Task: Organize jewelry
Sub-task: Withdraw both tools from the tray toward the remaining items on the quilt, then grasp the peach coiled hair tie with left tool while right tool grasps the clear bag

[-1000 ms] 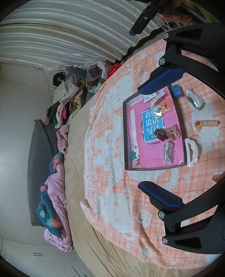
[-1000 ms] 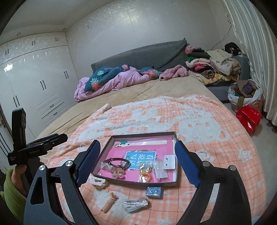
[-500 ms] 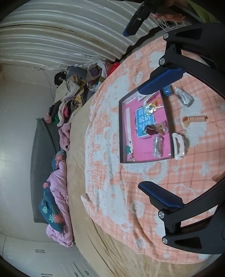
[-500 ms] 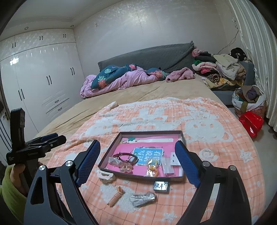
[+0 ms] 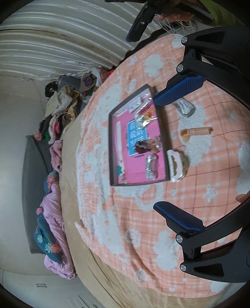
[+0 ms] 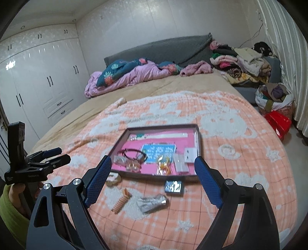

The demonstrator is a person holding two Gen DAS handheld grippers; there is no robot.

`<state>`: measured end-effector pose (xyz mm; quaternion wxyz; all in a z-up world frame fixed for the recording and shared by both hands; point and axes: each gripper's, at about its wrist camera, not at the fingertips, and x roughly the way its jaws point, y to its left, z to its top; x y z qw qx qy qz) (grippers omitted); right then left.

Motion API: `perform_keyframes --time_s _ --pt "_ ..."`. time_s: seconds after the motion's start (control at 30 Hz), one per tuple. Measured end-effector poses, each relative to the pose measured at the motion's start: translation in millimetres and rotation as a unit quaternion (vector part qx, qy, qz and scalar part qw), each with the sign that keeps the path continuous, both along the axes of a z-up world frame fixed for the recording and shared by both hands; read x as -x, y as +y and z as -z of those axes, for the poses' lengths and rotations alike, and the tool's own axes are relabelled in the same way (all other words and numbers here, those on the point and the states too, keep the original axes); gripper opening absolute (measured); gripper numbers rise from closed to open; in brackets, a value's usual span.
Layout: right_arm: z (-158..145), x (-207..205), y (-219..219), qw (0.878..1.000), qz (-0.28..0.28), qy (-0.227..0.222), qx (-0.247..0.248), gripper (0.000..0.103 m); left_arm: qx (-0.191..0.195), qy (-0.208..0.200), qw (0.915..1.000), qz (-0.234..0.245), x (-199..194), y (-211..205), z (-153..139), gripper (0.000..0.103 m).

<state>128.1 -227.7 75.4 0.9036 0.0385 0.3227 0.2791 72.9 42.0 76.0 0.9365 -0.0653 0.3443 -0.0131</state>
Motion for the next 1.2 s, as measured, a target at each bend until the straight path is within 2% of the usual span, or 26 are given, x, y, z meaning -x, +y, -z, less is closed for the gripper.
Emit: perform_keyframes --time_s 0.47,0.67,0.83,1.03,1.2 --pt "47.8 2.9 -5.1 0.999 -0.006 0.048 0.017 0.087 -0.008 0.065 0.9972 0.035 8.3 -26.2 60.7 0.093" --pt "68.2 -0.1 -5.4 0.997 -0.005 0.071 0.027 0.087 -0.002 0.092 0.9944 0.052 6.1 -35.8 84.1 0.082" --pt "87.2 -2.9 1.0 0.995 -0.016 0.093 0.035 0.087 -0.003 0.119 0.9905 0.069 1.6 -47.3 105.1 0.059" --pt "110.6 -9.5 8.6 0.991 -0.024 0.128 0.038 0.087 0.000 0.149 0.9852 0.084 -3.3 -56.8 131.7 0.049" --pt "127.6 -14.0 17.2 0.987 -0.030 0.151 0.045 0.087 0.007 0.157 0.9841 0.084 -8.3 -57.1 142.0 0.047"
